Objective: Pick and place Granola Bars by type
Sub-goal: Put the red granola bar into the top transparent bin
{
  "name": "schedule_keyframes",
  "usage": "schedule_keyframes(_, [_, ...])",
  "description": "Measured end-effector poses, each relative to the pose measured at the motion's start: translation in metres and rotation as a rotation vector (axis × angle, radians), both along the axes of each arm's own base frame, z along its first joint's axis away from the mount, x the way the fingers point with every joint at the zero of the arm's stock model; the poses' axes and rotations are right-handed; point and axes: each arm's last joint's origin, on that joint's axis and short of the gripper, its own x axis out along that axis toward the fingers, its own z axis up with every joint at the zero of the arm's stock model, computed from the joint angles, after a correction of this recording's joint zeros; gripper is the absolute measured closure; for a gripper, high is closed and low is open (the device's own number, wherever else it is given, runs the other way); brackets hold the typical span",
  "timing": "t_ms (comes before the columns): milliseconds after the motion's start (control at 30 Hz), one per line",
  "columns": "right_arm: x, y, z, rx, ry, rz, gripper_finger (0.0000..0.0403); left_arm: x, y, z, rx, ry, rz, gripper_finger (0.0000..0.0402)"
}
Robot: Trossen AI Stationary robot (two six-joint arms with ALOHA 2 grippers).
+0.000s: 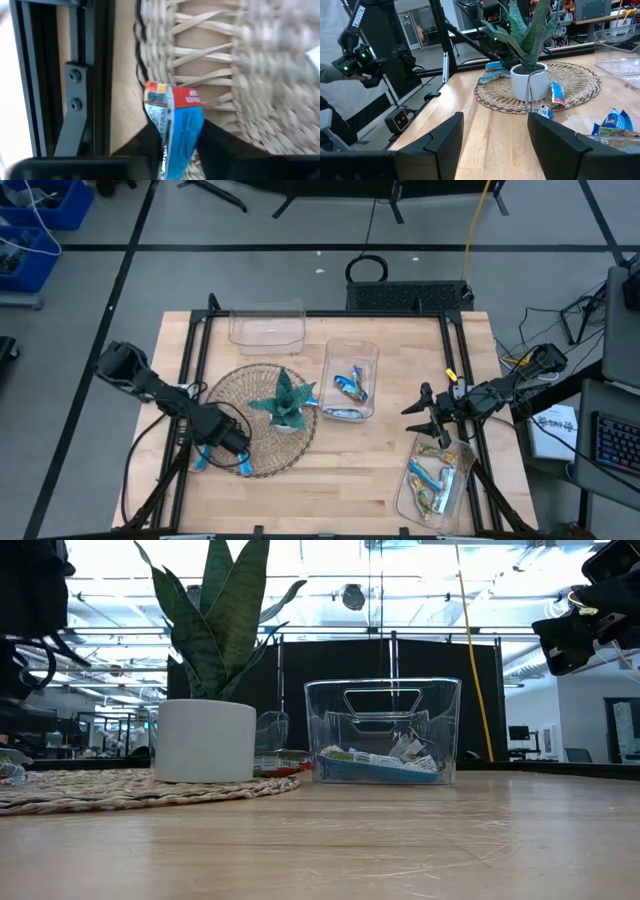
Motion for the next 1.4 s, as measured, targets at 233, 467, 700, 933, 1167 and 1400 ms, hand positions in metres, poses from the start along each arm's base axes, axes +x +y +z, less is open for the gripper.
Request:
schedule_keyframes(233, [0.0, 0.0, 0.0, 0.0, 0.0, 0.0, 0.0188, 0.005, 0.0, 0.039, 0.026, -0.069, -0.021, 0.0381])
schedule_keyframes(467, [0.0, 0.0, 0.0, 0.0, 0.0, 0.0, 0.0188, 0.009, 0.009, 0.109, 0.047, -0.172, -0.051, 0.0386])
schedule_keyframes(700, [0.0, 0.0, 0.0, 0.0, 0.0, 0.0, 0.0188, 0.012, 0.049, 0.192, 0.343, -0.518, -0.149, 0.0387])
schedule_keyframes(933, [0.0, 0.0, 0.0, 0.0, 0.0, 0.0, 0.0188, 0.018, 0.114, 0.235, 0.564, -0.558, -0.317, 0.0388])
schedule_keyframes(1167, [0.0, 0.0, 0.0, 0.0, 0.0, 0.0, 0.0188, 0.051, 0.201, 0.244, 0.657, -0.704, -0.565, 0.0389])
schedule_keyframes(1400, [0.0, 0.0, 0.0, 0.0, 0.0, 0.0, 0.0188, 0.078, 0.279, 0.214, 0.622, -0.743, -0.704, 0.0389])
